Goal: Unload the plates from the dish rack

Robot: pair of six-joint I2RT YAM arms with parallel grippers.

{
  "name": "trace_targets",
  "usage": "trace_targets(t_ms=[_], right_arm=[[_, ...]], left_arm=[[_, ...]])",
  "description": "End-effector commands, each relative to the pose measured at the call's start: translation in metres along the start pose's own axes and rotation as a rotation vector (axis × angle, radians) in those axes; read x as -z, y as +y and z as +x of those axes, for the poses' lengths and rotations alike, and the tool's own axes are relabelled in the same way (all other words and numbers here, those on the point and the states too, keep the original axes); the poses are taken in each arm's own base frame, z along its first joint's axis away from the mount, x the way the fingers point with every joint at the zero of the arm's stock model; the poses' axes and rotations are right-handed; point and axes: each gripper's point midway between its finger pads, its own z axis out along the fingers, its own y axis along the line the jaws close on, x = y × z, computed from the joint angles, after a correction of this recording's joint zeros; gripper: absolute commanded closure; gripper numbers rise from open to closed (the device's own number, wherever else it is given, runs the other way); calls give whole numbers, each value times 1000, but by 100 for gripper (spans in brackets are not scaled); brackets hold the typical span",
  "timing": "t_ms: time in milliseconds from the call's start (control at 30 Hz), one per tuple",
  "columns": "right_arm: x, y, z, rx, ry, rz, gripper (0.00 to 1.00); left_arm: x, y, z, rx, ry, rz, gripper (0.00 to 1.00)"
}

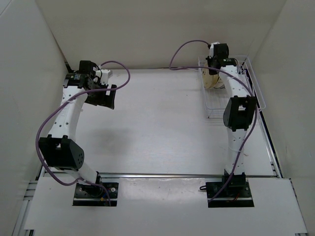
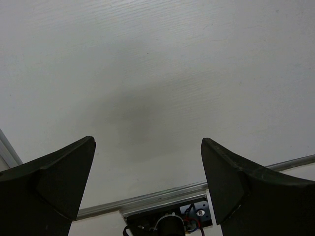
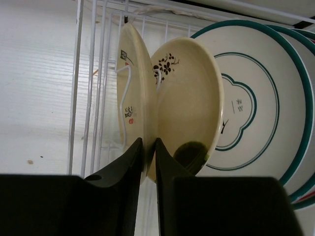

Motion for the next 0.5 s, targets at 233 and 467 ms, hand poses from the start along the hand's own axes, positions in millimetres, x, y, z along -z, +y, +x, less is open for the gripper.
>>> trace_targets(t_ms=[233,467], right_arm=[[80,-15,-71,39,-197,322,100],[114,-23,-89,42,-260,429,100]], left_arm=[[38,-5,-20,-32,-140,-10,1],[51,-11,-17,-29,-175,5,1]])
